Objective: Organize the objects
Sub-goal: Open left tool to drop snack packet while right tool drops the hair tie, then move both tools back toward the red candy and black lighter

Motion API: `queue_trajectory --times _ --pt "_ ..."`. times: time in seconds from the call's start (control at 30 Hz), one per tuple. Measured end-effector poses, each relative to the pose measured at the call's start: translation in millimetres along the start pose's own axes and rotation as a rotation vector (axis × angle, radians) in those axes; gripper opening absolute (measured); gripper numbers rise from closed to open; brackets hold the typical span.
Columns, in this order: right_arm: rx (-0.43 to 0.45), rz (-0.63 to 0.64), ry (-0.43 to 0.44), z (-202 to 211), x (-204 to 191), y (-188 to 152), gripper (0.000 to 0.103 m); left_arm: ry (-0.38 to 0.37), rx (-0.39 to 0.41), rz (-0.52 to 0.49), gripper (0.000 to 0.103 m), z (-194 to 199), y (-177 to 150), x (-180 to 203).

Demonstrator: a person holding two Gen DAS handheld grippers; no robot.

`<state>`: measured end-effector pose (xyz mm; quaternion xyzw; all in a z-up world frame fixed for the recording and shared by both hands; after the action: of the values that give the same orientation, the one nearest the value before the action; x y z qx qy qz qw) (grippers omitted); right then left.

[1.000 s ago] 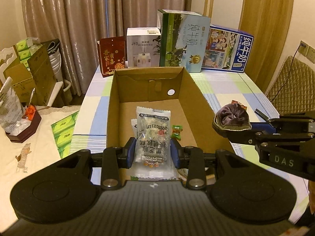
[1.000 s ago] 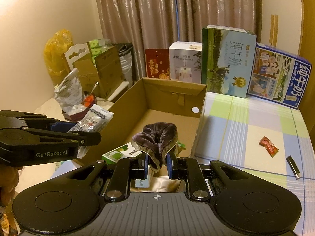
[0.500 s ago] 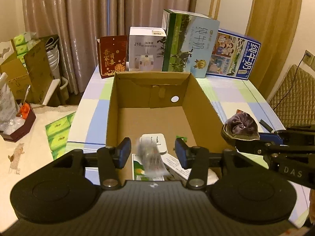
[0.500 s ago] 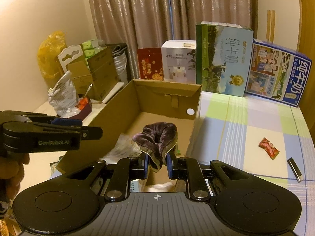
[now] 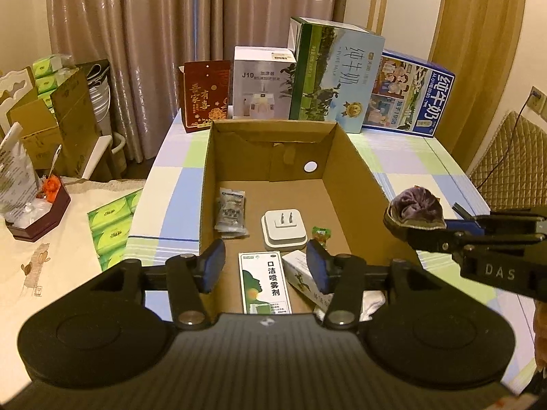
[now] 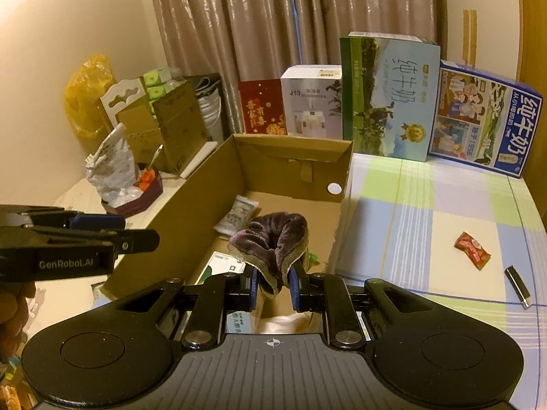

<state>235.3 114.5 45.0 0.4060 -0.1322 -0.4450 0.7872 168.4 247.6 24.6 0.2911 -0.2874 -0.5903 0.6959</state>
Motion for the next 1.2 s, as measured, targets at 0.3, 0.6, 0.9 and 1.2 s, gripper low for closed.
queue_trajectory --times 0.3,0.6,0.9,1.2 --pt "0.032 -0.042 0.061 -7 6 13 0.055 0.026 -0.015 0.01 0.05 1 -8 -6" --pt "0.014 -0.106 0.028 24 22 -13 0.057 0.016 -0.008 0.032 0.057 20 -22 3" --pt "0.042 -0.151 0.014 77 24 -37 0.061 0.018 0.002 0.058 0.067 56 -37 24" --pt "0.066 -0.176 -0.025 124 35 -61 0.077 0.008 0.032 0.063 0.085 91 -48 54"
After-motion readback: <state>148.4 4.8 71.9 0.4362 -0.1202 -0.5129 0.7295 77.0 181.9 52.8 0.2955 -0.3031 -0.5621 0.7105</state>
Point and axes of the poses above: each gripper's, at about its wrist camera, not at the fingertips, and z roughly against the way its jaws point, x to its right, y to its top, the point moved 2 cm from there along -z, roughly the way its jaws point, and after that the axes turned 1 degree about x, right-handed, at the moved point
